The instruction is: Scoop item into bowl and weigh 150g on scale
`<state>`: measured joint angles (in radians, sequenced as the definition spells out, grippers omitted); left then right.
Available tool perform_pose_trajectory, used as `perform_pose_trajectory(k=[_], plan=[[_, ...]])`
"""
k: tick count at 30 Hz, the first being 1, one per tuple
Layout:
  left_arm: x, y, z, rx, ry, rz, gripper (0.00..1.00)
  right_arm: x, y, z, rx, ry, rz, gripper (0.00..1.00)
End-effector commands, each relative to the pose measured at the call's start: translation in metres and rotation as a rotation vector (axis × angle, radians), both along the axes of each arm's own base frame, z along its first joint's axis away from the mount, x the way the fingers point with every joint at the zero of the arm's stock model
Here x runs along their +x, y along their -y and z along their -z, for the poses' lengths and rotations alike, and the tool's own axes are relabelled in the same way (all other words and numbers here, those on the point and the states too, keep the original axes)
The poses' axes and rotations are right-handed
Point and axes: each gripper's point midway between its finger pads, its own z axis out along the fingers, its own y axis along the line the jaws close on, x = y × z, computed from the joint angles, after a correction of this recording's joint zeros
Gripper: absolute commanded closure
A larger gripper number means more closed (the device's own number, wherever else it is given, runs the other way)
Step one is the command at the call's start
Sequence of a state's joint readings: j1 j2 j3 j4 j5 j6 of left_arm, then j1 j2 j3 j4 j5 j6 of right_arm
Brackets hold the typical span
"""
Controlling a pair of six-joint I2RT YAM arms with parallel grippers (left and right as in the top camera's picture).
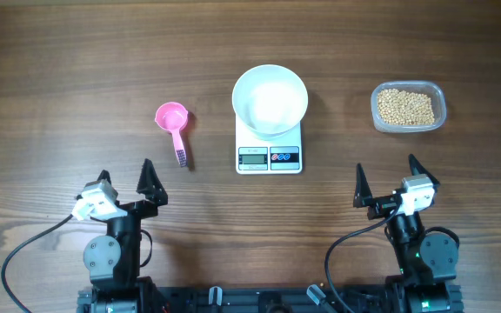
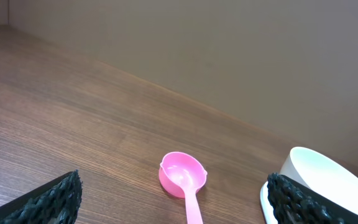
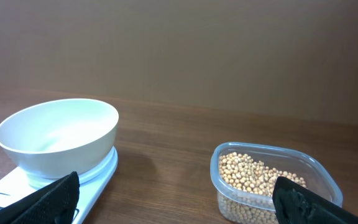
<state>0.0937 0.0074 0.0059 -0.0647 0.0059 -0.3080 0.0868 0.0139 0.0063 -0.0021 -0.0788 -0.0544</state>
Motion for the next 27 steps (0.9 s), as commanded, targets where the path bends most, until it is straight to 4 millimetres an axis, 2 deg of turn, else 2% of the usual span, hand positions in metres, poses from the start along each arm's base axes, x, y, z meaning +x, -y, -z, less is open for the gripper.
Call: perform_pose_trajectory(k=[1, 3, 6, 12, 19, 20, 23, 25, 26, 27], plan=[[0.0, -0.003, 0.002, -0.002, -0.007, -0.012, 0.0, 0.0, -0.004, 0.0, 0.002, -0.002, -0.02, 0.0], [0.0, 0.012, 0.001, -0.091, 0.0, 0.066, 0.0, 0.0, -0.004, 0.0, 0.002, -0.002, -0.02, 0.0], [0.001, 0.015, -0.009, -0.099, 0.042, 0.083, 0.0, 0.0, -0.004, 0.0, 0.002, -0.002, -0.02, 0.0], [-0.007, 0.053, -0.06, -0.055, 0.239, 0.319, 0.0, 0.0, -0.004, 0.0, 0.002, -0.002, -0.02, 0.0], [-0.02, 0.051, -0.111, -0.033, 0.359, 0.303, 0.0, 0.0, -0.004, 0.0, 0.002, -0.002, -0.02, 0.0], [-0.024, 0.058, -0.119, -0.027, 0.391, 0.346, 0.0, 0.0, -0.004, 0.0, 0.003, -0.002, -0.02, 0.0], [-0.032, 0.059, -0.137, -0.008, 0.455, 0.351, 0.0, 0.0, -0.004, 0.0, 0.002, -0.002, -0.02, 0.0], [-0.037, 0.06, -0.154, 0.05, 0.486, 0.343, 0.0, 0.0, -0.004, 0.0, 0.002, -0.002, -0.02, 0.0], [-0.038, 0.059, -0.172, 0.148, 0.473, 0.321, 0.0, 0.0, -0.004, 0.0, 0.002, -0.002, -0.02, 0.0], [-0.034, 0.059, -0.18, 0.195, 0.414, 0.314, 0.0, 0.0, -0.004, 0.0, 0.002, -0.002, -0.02, 0.0]])
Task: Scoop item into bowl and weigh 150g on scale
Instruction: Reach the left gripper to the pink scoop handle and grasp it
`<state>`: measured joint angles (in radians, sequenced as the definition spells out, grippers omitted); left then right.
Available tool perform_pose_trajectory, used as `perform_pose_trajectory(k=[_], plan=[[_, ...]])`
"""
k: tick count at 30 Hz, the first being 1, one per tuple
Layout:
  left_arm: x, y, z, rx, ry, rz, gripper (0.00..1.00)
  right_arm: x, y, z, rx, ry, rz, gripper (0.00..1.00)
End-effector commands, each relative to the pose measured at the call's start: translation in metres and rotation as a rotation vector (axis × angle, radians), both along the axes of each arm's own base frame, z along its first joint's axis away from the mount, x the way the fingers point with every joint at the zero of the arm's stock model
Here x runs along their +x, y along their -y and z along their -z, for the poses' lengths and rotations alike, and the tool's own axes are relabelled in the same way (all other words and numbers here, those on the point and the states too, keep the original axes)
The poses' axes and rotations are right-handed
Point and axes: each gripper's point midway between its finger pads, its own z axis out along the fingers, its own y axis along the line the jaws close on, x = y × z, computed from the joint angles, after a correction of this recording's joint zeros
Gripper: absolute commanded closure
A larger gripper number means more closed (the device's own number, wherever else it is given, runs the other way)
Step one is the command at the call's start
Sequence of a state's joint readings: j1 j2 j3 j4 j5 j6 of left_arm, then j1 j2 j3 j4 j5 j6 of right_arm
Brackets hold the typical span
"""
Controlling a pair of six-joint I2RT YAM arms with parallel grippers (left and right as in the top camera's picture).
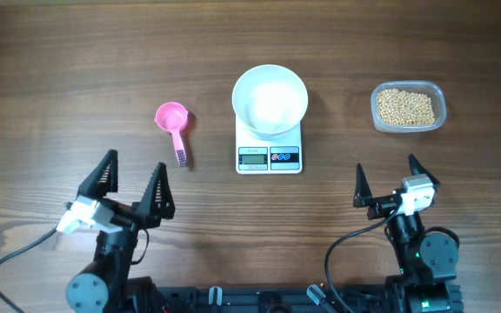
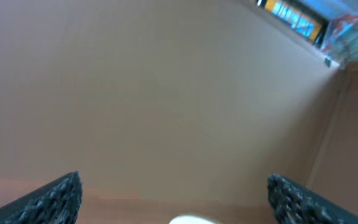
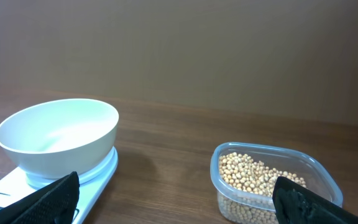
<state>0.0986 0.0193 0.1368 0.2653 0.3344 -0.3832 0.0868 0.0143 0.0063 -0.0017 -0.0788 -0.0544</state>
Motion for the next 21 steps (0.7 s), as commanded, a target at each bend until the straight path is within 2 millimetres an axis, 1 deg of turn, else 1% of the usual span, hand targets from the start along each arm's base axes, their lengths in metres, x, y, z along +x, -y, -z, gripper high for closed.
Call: perform_pose_trajectory(k=[1, 2, 3, 4, 5, 7, 8, 10, 12, 13, 14, 15, 16, 17, 20, 21], plan=[[0.001, 0.001, -0.044, 0.183, -0.062, -0.056, 0.0, 0.0, -0.004, 0.0, 0.002, -0.002, -0.021, 0.0], [0.01, -0.001, -0.045, 0.179, -0.22, -0.045, 0.0, 0.0, -0.004, 0.0, 0.002, -0.002, -0.02, 0.0], [0.019, -0.002, -0.039, 0.159, -0.404, -0.027, 0.0, 0.0, -0.004, 0.0, 0.003, -0.002, -0.02, 0.0], [0.025, -0.002, -0.033, 0.147, -0.551, -0.01, 0.0, 0.0, -0.004, 0.0, 0.002, -0.002, -0.02, 0.0], [0.028, 0.003, -0.027, 0.129, -0.732, 0.046, 0.0, 0.0, -0.004, 0.0, 0.002, -0.002, -0.02, 0.0], [0.035, 0.017, -0.03, 0.087, -0.923, 0.161, 0.0, 0.0, -0.004, 0.0, 0.002, -0.002, -0.02, 0.0], [0.038, 0.021, -0.026, 0.068, -0.997, 0.198, 0.0, 0.0, -0.004, 0.0, 0.002, -0.002, -0.02, 0.0], [0.056, 0.021, -0.026, 0.055, -1.049, 0.213, 0.0, 0.0, -0.004, 0.0, 0.002, -0.002, -0.021, 0.0], [0.065, 0.02, -0.023, 0.021, -1.112, 0.217, 0.0, 0.0, -0.004, 0.0, 0.002, -0.002, -0.02, 0.0], [0.07, 0.017, -0.013, -0.035, -1.206, 0.197, 0.0, 0.0, -0.004, 0.0, 0.002, -0.002, -0.02, 0.0], [0.073, 0.011, 0.006, -0.074, -1.327, 0.149, 0.0, 0.0, -0.004, 0.0, 0.002, -0.002, -0.02, 0.0], [0.075, 0.006, 0.021, -0.098, -1.407, 0.117, 0.0, 0.0, -0.004, 0.0, 0.002, -0.002, -0.02, 0.0], [0.075, 0.001, 0.04, -0.124, -1.505, 0.082, 0.0, 0.0, -0.004, 0.0, 0.002, -0.002, -0.02, 0.0], [0.075, 0.001, 0.057, -0.134, -1.584, 0.083, 0.0, 0.0, -0.004, 0.0, 0.002, -0.002, -0.02, 0.0], [0.085, 0.0, 0.086, -0.151, -1.699, 0.086, 0.0, 0.0, -0.004, 0.0, 0.002, -0.002, -0.02, 0.0], [0.084, 0.0, 0.094, -0.149, -1.736, 0.088, 0.0, 0.0, -0.004, 0.0, 0.002, -0.002, -0.02, 0.0]])
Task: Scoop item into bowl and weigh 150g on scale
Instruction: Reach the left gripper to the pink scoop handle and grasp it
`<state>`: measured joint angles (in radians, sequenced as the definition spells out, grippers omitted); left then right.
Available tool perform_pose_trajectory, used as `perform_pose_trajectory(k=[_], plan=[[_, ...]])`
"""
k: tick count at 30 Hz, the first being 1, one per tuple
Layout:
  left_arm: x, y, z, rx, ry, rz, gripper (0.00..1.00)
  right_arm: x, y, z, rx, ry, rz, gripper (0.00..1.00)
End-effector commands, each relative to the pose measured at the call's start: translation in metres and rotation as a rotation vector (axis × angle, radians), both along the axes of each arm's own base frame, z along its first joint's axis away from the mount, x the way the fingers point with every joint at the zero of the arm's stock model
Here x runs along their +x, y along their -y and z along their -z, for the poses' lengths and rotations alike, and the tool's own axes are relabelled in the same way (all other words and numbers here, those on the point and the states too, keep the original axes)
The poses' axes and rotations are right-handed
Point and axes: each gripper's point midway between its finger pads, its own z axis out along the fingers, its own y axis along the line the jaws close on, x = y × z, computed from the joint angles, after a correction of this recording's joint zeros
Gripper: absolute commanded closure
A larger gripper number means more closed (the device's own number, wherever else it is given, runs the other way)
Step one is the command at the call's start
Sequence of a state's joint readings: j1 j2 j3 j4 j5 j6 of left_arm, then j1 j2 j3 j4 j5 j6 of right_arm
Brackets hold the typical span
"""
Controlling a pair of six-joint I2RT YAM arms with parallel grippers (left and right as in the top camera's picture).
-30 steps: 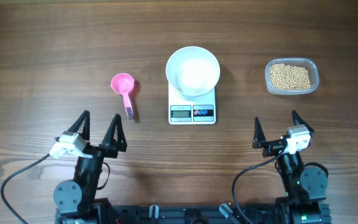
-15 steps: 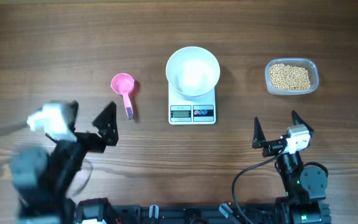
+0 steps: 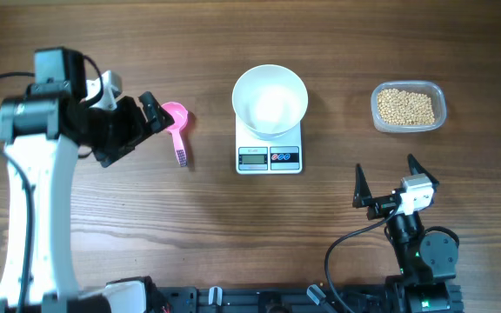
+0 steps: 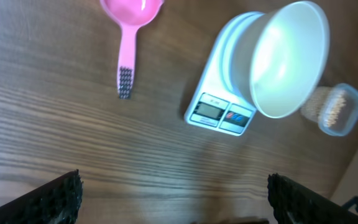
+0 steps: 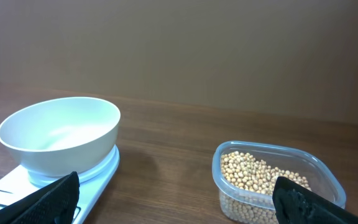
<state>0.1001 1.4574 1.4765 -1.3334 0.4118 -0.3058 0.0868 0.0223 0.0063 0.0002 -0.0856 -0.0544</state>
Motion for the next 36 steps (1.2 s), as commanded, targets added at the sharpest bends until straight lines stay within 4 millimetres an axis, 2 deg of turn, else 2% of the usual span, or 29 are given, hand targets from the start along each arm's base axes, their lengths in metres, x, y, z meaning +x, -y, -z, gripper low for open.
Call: perform_pose_trajectory(k=[1, 6, 13, 14, 15, 18, 21, 23, 27, 29, 32, 36], plan=[[0.007, -0.005, 0.021, 0.009, -0.084, -0.019, 0.0, -0.001, -0.003, -0.001, 0.003, 0.004, -0.013, 0.0], [0.014, -0.016, 0.053, 0.078, -0.179, -0.027, 0.0, -0.001, -0.003, -0.001, 0.003, 0.004, -0.013, 0.0], [0.026, -0.006, 0.121, 0.076, -0.258, 0.009, 0.0, -0.001, -0.003, -0.001, 0.003, 0.004, -0.013, 0.0], [0.03, -0.008, 0.134, 0.075, -0.263, 0.007, 0.13, -0.001, -0.003, -0.001, 0.002, 0.004, -0.014, 0.0], [0.034, -0.009, 0.141, 0.074, -0.266, 0.006, 0.14, -0.001, -0.003, -0.001, 0.003, 0.004, -0.013, 0.0], [0.034, -0.008, 0.168, 0.065, -0.316, 0.057, 0.02, -0.001, -0.003, -0.001, 0.003, 0.004, -0.013, 0.0], [0.038, -0.003, 0.187, 0.038, -0.323, 0.102, 0.02, -0.001, -0.003, -0.001, 0.003, 0.004, -0.013, 0.0], [0.043, 0.005, 0.193, -0.013, -0.305, 0.139, 0.02, -0.001, -0.003, -0.001, 0.003, 0.004, -0.013, 0.0], [0.055, 0.005, 0.2, -0.01, -0.245, 0.183, 0.05, -0.001, -0.003, -0.001, 0.003, 0.004, -0.013, 0.0], [0.058, 0.005, 0.2, -0.01, -0.233, 0.183, 0.14, -0.001, -0.003, -0.001, 0.003, 0.004, -0.014, 0.0], [0.058, 0.009, 0.2, -0.022, -0.228, 0.188, 0.18, -0.001, -0.003, -0.001, 0.003, 0.004, -0.013, 0.0], [0.051, 0.011, 0.208, -0.032, -0.239, 0.188, 0.36, -0.001, -0.003, -0.001, 0.003, 0.003, -0.013, 0.0]])
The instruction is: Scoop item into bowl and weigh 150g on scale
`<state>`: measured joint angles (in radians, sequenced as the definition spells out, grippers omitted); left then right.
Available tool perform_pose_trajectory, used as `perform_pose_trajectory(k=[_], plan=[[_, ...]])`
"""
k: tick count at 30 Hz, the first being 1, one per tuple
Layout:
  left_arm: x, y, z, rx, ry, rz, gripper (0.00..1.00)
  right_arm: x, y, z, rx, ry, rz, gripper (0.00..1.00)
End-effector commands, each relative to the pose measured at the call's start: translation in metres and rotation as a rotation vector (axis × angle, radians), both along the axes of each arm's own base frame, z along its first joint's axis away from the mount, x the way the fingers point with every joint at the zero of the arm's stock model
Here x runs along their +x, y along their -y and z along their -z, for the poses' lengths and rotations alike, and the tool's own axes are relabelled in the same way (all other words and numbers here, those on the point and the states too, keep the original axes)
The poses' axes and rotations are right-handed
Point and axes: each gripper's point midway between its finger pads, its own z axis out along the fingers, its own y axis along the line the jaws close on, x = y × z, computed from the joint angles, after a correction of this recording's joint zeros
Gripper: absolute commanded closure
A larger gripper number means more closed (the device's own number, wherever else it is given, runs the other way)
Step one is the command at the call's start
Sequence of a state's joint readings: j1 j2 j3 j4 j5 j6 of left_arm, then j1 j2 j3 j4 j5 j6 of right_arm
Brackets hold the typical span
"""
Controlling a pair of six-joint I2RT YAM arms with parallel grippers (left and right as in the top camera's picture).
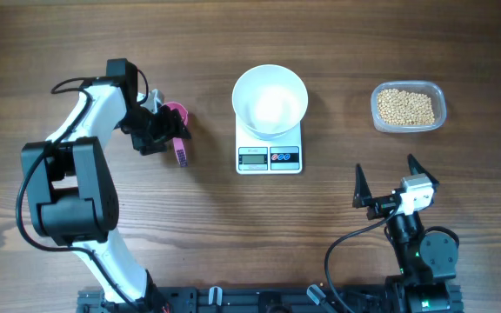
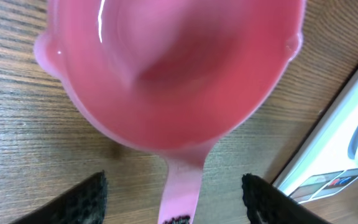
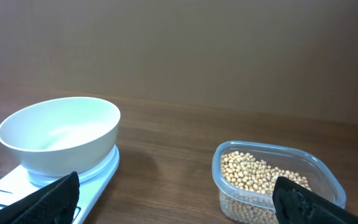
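Observation:
The pink scoop (image 1: 177, 111) lies left of the scale, its handle (image 1: 181, 155) pointing to the front. My left gripper (image 1: 158, 132) is low over it and open. In the left wrist view the scoop's cup (image 2: 169, 68) fills the top, and the handle (image 2: 182, 183) runs between the two fingers of the left gripper (image 2: 174, 190) without touching them. A white bowl (image 1: 270, 98) stands on the white scale (image 1: 270, 156). Soybeans fill a clear container (image 1: 408, 107) at the far right. My right gripper (image 1: 386, 176) rests open near the front edge.
The right wrist view shows the bowl (image 3: 58, 138) on the scale (image 3: 95, 177) at the left and the bean container (image 3: 272, 180) at the right, with bare wood between. The right gripper (image 3: 176, 202) holds nothing. The scale's corner (image 2: 347, 168) lies right of the scoop.
My left gripper was high above the table to the left of the scoop. It is now down at the scoop, open, its fingers on either side of the handle. The right arm has not moved.
Both arms first rested open at the front edge. Then the left wrist was tipped up, its camera facing the wall. After that the left arm was stretched out high over the table beside the scoop. It now sits low, straddling the scoop's handle.

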<state>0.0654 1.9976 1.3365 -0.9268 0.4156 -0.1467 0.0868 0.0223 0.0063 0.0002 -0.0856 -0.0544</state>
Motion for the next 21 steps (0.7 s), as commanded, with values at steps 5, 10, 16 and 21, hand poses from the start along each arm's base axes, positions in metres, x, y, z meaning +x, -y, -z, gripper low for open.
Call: perform_pose_trajectory(k=[5, 10, 16, 21], plan=[[-0.013, 0.007, 0.018, -0.04, -0.029, 0.007, 0.41, -0.001, -0.003, -0.001, 0.003, 0.003, -0.013, 0.0], [0.001, 0.006, 0.018, -0.036, 0.029, 0.008, 0.48, -0.001, -0.003, -0.001, 0.003, 0.003, -0.013, 0.0], [0.003, 0.004, 0.018, -0.035, 0.039, 0.007, 0.65, -0.001, -0.003, -0.001, 0.003, 0.003, -0.013, 0.0], [0.002, 0.004, 0.018, -0.037, 0.035, 0.006, 0.82, -0.001, -0.003, -0.001, 0.003, 0.003, -0.013, 0.0]])
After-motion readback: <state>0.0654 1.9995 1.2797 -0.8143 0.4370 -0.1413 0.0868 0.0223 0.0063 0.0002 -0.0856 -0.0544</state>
